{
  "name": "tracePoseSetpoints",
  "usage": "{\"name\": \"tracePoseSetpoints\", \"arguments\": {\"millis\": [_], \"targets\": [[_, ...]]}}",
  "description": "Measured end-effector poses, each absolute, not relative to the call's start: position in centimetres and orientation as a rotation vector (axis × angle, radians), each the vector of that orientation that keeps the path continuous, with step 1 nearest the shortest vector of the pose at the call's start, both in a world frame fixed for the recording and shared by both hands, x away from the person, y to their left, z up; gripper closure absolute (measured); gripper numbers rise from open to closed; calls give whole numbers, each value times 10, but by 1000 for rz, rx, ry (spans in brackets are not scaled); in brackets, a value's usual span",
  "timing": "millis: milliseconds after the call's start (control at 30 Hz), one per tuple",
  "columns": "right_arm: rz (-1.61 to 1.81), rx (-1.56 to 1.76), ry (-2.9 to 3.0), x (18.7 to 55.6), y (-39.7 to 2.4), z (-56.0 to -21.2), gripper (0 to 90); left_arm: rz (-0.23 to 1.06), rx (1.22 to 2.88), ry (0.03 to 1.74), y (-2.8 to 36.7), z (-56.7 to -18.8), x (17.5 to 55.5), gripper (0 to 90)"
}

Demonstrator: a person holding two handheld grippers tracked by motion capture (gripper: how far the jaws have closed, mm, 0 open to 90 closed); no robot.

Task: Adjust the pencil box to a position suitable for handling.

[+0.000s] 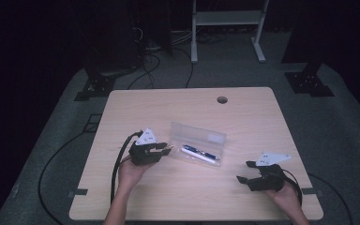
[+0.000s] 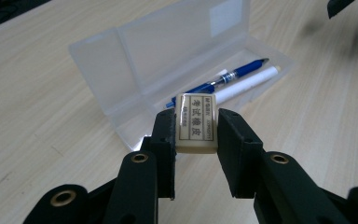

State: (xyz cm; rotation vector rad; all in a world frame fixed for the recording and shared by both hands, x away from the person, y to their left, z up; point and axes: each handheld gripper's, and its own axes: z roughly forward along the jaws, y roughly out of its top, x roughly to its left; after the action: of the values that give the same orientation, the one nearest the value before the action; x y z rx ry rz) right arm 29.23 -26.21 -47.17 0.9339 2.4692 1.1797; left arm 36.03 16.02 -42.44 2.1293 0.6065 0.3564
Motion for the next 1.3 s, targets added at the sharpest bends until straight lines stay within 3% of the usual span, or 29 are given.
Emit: {"name": "tracePoseSetpoints", "arguments": {"millis": [500,1300], "targets": [[1168,924,2463,291,-260,-470,263,380,2066,660,153,-414,378,678],[1167,939,2442,293,-267,-472,258,365,2087,742,144,-436,407,675]]}}
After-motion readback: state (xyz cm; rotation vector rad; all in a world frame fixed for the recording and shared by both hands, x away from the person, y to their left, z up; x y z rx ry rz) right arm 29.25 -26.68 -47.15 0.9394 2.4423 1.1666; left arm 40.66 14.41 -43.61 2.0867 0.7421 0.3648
